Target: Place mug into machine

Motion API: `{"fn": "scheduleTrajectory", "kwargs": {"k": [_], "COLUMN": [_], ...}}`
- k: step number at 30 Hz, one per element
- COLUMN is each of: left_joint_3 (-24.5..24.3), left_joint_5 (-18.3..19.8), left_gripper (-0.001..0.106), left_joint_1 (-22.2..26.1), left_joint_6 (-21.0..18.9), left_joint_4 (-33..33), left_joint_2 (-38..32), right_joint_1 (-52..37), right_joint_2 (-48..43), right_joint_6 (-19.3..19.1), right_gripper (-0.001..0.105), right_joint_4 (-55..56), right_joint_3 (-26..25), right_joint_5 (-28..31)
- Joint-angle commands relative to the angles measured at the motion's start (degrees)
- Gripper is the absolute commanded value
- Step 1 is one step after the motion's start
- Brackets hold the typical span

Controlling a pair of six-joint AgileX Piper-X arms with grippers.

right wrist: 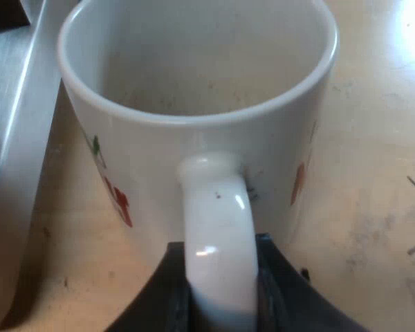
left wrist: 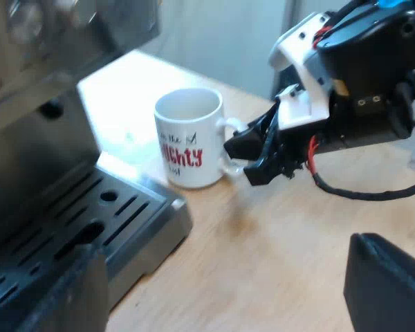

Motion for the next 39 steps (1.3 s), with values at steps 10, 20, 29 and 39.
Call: {"fn": "scheduleTrajectory", "kwargs": {"k": [10,20,29,39], "left_joint_3": [-0.3,-0.3,-0.1,8.2], "left_joint_5": [-6.6,-9.8,-11.8,-13.4], "left_gripper": [0.072,0.072,0.072,0.072], "left_joint_1": [-2.7,-2.7,-2.7,-2.7], "left_joint_6": [-1.7,-5.9,-8.3,-9.5], "left_joint_4": [4.7,14.6,24.0,18.2], "left_joint_2": [-10.1,-20.8,-25.4,-25.3], "right_joint_1": [0.1,0.1,9.8,26.4], "right_joint_2": [-20.8,-38.2,-45.4,-40.6], "right_joint_6": [-2.3,-5.7,-6.5,-3.3], "right_gripper": [0.0,0.0,0.0,0.0], "right_joint_4": [15.0,28.2,33.9,27.8], "right_joint_3": [-0.5,-0.5,-1.3,-1.3], "right_joint_5": [-1.9,-7.4,-7.5,2.1]}}
